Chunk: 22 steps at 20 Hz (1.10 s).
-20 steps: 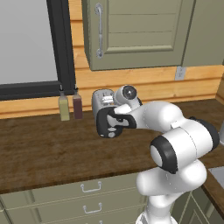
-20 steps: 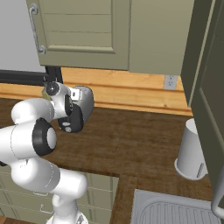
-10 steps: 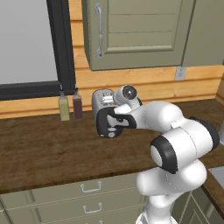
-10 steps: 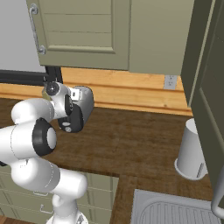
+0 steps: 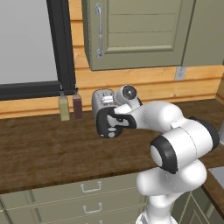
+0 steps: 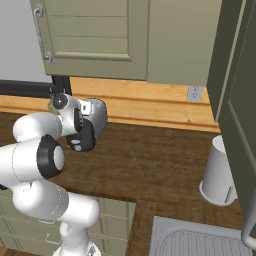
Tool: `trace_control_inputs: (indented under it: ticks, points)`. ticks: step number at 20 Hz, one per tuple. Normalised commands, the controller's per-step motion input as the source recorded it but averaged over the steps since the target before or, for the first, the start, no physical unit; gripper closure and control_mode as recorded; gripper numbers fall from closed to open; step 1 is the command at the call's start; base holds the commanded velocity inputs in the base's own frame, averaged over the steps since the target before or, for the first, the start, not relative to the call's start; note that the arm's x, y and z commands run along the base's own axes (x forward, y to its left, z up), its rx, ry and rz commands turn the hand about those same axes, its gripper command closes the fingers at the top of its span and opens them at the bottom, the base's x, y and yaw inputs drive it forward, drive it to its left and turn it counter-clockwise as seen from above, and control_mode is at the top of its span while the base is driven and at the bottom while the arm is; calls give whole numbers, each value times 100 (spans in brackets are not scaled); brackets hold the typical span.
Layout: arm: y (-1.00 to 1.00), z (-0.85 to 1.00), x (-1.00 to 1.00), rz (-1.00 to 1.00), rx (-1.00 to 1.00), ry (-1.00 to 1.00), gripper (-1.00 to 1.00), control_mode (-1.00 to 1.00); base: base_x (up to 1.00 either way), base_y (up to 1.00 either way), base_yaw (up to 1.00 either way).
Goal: Start the toaster. Once the lever pops up, take the bread to the plate on the dining counter.
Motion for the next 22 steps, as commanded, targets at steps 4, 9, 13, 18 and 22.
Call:
trace_control_inputs:
  ticks: [4, 9, 13, 18, 22]
  points:
    - [0, 0, 0, 0, 0, 0, -100, -100, 0, 0, 0]
    - [0, 0, 0, 0, 0, 0, -100, -100, 0, 0, 0]
    - [0, 0, 0, 0, 0, 0, -100, -100, 0, 0, 0]
    - [0, 0, 0, 0, 0, 0, -100, -100, 0, 0, 0]
    - [0, 0, 0, 0, 0, 0, -100, -100, 0, 0, 0]
